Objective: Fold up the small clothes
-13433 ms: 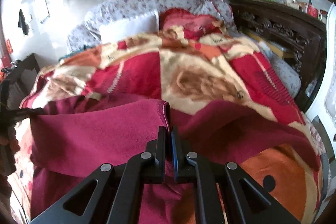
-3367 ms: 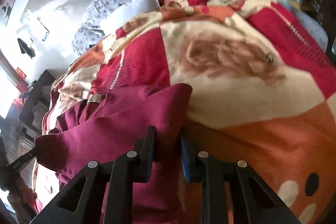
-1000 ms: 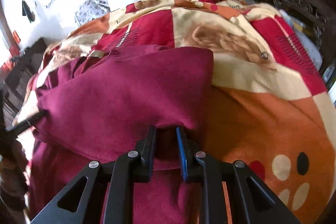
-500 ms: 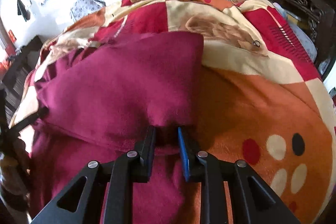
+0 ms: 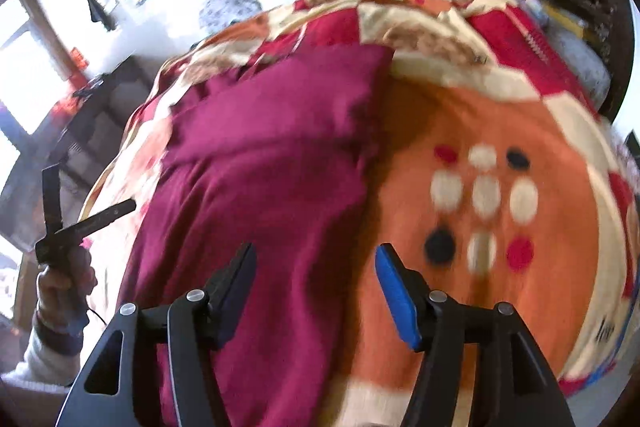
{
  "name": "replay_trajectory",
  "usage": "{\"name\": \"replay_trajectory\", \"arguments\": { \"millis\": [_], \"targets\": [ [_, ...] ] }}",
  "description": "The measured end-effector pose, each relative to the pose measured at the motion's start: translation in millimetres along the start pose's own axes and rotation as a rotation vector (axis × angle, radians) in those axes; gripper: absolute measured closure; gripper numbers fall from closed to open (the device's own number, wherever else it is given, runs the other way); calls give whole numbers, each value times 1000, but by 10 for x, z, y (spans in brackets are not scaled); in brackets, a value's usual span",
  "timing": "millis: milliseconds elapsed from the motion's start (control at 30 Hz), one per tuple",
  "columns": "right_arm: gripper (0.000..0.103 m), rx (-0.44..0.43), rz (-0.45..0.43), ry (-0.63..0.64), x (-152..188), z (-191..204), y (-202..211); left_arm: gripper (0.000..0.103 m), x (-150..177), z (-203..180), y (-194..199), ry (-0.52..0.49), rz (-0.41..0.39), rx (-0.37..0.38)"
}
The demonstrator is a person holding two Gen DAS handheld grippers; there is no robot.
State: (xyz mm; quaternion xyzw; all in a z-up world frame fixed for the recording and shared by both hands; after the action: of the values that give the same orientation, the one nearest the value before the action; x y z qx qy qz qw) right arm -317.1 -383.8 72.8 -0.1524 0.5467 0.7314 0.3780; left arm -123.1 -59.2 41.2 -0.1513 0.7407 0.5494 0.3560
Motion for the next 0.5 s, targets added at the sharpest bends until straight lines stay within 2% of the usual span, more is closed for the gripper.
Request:
{"name": "replay_trajectory", "arguments": {
  "millis": [267,500],
  "targets": [
    [36,-88,116,-20,849,91,174,28,700,31,497,-16,101,56],
    [34,-112,181,-34,1256,121,223,28,1194,193,639,65,177,76]
  ]
}}
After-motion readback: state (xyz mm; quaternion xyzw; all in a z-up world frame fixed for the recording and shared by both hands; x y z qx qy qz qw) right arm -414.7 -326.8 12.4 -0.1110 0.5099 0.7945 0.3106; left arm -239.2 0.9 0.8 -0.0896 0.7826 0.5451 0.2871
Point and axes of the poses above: each gripper's, at about its wrist camera, not at the fingertips, and y roughly against the way its jaws point, z to its left, x to its underside, the point moved 3 cm from there along -y, roughly the way its jaws point, and after that the axes turned 9 degrees about -z, right-handed, at the moved point
